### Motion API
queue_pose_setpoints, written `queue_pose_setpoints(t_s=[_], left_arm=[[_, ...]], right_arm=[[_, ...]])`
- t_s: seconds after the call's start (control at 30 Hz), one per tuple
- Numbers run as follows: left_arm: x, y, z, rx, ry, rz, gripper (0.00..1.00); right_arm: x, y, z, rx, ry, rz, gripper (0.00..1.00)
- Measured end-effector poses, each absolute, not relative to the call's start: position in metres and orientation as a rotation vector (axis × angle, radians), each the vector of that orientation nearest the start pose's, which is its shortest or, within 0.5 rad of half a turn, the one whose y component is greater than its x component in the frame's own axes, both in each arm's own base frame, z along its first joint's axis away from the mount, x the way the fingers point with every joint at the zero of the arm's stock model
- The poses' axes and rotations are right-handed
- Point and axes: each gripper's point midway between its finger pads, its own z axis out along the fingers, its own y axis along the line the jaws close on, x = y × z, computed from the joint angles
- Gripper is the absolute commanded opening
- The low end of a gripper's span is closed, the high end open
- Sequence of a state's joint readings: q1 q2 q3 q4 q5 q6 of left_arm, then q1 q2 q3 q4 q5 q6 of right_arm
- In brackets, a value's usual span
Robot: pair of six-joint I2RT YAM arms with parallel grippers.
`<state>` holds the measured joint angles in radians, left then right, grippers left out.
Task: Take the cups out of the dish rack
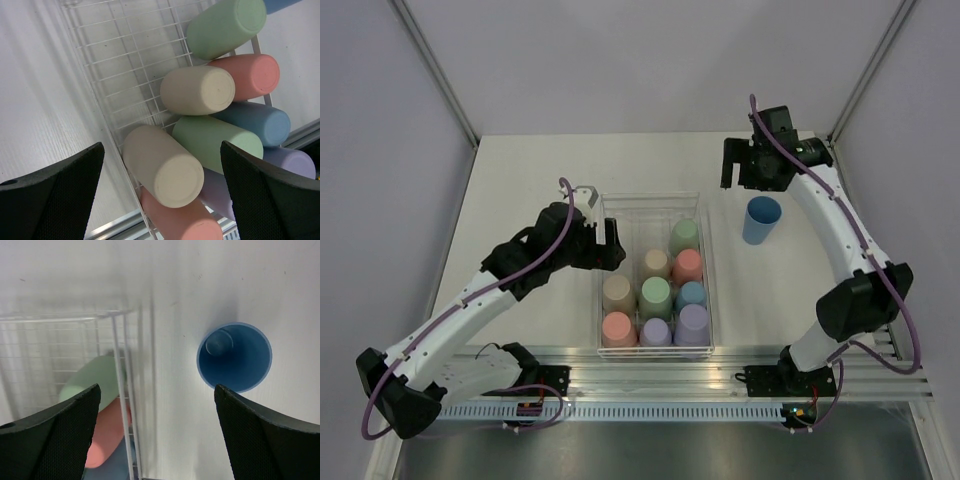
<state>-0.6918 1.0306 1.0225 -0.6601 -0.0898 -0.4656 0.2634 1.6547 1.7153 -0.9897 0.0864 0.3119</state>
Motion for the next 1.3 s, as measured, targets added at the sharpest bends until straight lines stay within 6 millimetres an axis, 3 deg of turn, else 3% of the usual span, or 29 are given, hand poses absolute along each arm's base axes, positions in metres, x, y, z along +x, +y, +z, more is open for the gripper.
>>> queue_pose_setpoints(t_s=[0.13,0.3,0.43,0.67,1.07,1.3], left_arm=[[0.223,-0.204,0.214,0.266,2.306,-0.576,1.00],[0.205,-0.219,0.190,0.375,2.413,-0.570,1.00],[0.195,-0.221,0.171,0.427,2.486,-0.514,1.00],[0.197,-0.214,0.160,0.417,2.515,-0.436,1.00],[0.194,-0.216,0.124,0.465,2.607,-0.307,0.98],[0.193,-0.217,0.113,0.472,2.633,-0.274,0.77]], right_arm=[[0.373,0.113,0.288,0.058,2.332,0.285,0.98],[0.356,0.125,0.318,0.009,2.250,0.380,0.98],[0.349,0.136,0.307,-0.030,2.279,0.415,0.98],[0.338,0.155,0.293,-0.094,2.321,0.455,0.98],[0.335,0.160,0.280,-0.103,2.337,0.476,0.98],[0.334,0.160,0.273,-0.102,2.350,0.476,0.96]])
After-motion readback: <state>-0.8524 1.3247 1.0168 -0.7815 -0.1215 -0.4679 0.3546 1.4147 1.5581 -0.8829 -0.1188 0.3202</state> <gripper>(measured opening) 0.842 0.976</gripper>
